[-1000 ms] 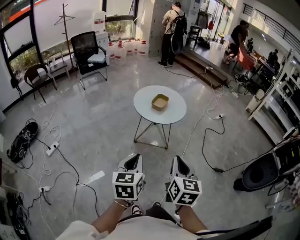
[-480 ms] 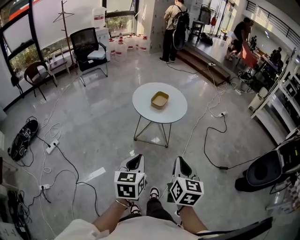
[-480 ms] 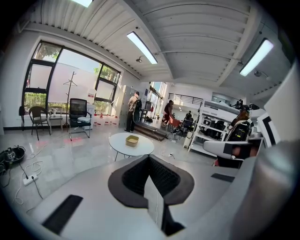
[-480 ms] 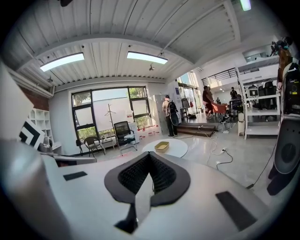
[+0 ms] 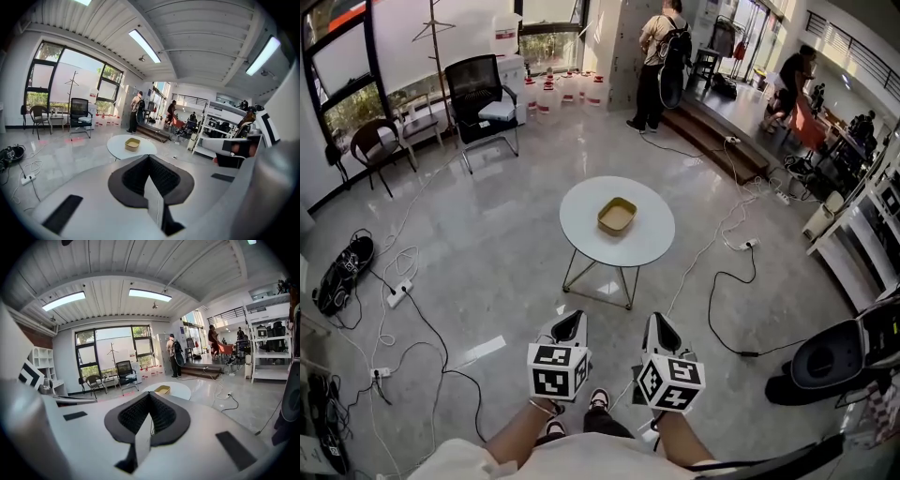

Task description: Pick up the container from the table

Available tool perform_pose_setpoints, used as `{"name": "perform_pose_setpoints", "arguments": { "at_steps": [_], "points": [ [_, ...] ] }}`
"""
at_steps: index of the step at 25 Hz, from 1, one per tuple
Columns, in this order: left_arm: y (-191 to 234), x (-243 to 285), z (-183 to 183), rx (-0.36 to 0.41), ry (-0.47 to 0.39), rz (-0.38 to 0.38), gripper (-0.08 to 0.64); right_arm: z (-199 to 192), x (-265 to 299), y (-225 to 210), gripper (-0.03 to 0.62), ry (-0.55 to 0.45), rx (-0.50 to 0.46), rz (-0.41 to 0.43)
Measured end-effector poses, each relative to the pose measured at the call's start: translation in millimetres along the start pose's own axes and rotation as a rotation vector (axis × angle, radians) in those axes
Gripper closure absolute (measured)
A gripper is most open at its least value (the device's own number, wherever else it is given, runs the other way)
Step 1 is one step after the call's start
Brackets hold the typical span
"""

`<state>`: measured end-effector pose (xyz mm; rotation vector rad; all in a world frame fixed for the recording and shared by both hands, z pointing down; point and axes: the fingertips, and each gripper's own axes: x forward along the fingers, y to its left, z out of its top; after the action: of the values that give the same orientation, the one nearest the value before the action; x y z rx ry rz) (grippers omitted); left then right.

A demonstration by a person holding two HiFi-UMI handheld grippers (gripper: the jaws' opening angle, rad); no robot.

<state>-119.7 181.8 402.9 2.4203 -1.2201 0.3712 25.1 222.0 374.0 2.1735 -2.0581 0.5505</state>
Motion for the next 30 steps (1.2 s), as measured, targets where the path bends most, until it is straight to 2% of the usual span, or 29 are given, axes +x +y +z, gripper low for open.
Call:
{"name": "perform_pose_setpoints", "arguments": {
  "at_steps": [12, 22, 30],
  "points": [
    [5, 69, 43, 0.016, -0.018, 0.027, 0.545, 35, 68, -47, 0.568, 0.01, -0.008, -0.015],
    [17, 105, 59, 0.0, -0.018, 0.067, 0.545, 47, 110, -60, 0.568, 0.024, -0.004, 0.007],
    [11, 129, 71, 0.01, -0.044, 0.092, 0.545, 53, 131, -82, 0.568, 0.027, -0.005, 0.016]
  ]
}}
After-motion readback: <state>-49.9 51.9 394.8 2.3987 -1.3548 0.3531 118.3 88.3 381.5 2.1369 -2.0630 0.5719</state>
